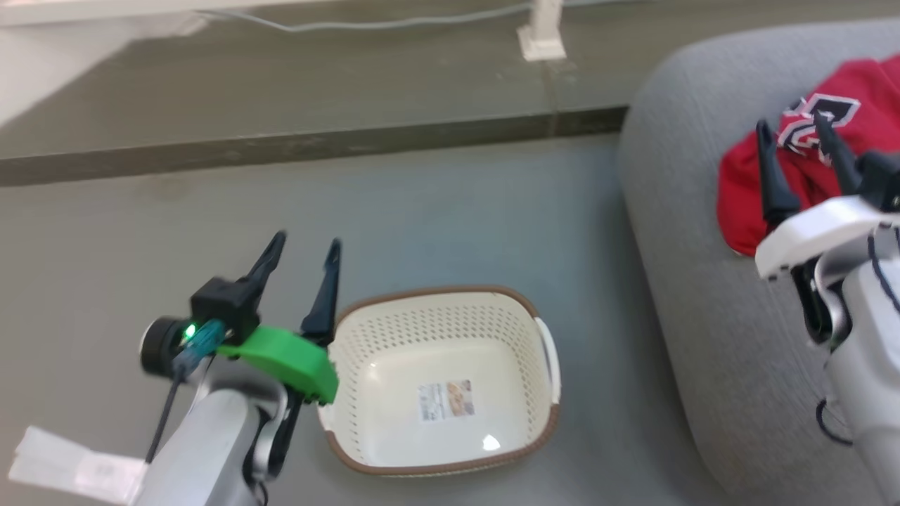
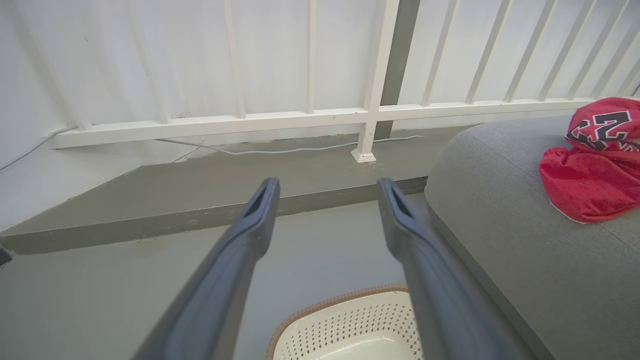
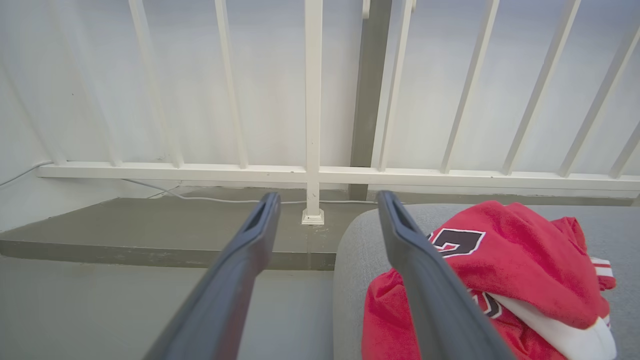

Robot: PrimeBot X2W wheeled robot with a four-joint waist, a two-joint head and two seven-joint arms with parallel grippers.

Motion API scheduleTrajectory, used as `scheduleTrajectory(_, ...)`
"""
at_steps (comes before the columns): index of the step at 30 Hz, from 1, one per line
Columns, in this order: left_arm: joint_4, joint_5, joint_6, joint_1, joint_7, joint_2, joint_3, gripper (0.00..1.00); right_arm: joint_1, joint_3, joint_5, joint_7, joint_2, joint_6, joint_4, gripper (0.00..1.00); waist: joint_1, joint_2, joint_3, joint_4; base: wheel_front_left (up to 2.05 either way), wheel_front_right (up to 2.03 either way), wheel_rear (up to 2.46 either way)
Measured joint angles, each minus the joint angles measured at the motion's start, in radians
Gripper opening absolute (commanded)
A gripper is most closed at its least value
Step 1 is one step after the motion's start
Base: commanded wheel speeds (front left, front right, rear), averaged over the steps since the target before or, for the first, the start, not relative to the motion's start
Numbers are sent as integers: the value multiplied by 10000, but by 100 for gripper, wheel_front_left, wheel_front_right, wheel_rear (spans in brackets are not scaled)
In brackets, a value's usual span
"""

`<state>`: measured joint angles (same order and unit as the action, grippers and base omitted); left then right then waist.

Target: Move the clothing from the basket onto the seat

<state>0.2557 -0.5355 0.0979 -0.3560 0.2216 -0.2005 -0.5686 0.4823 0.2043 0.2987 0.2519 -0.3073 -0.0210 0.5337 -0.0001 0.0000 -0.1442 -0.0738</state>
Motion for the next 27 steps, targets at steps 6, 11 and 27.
scheduleTrajectory(6, 132, -163, 92, 892, 96, -119, 577, 100, -897, 59, -15, 0, 366, 242, -412, 100, 0, 0, 588, 581, 0, 0, 0)
scheduleTrajectory(11, 138, -247, 174, 1769, 184, -286, 1183, 100, -1808, 267, -17, 0, 836, 418, -930, 100, 0, 0, 1177, 911, 0, 0, 0)
scheduleTrajectory(27, -437, -242, 255, 3328, 267, -474, 2272, 100, -4042, 736, -15, 0, 1503, 838, -1893, 100, 0, 0, 1858, 918, 0, 0, 0)
